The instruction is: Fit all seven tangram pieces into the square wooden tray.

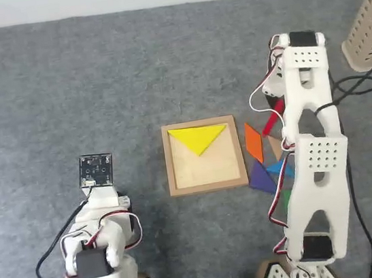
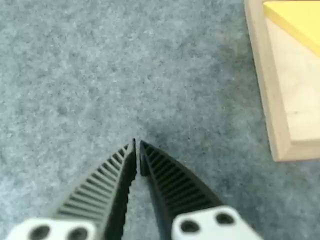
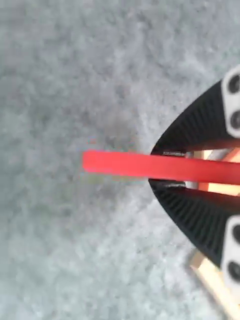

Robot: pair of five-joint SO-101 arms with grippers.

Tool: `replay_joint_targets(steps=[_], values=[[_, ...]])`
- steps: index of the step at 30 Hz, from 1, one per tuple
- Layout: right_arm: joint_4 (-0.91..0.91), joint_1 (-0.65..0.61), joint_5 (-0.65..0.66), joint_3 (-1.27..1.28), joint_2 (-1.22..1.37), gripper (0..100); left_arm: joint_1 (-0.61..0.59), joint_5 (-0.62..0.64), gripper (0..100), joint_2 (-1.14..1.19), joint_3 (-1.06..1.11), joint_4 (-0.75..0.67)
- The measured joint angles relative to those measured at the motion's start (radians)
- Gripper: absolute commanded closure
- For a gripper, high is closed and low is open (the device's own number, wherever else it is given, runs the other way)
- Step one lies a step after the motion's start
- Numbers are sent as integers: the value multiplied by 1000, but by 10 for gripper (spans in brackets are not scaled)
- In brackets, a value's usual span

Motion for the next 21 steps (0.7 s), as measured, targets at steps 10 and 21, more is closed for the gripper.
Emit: replay_joint_targets(steps=[10, 21], values=[[0, -75, 195, 183, -244, 993, 0, 0, 988, 0, 0, 0], [-358, -480, 361, 956, -838, 993, -2, 0, 988, 0, 0, 0]])
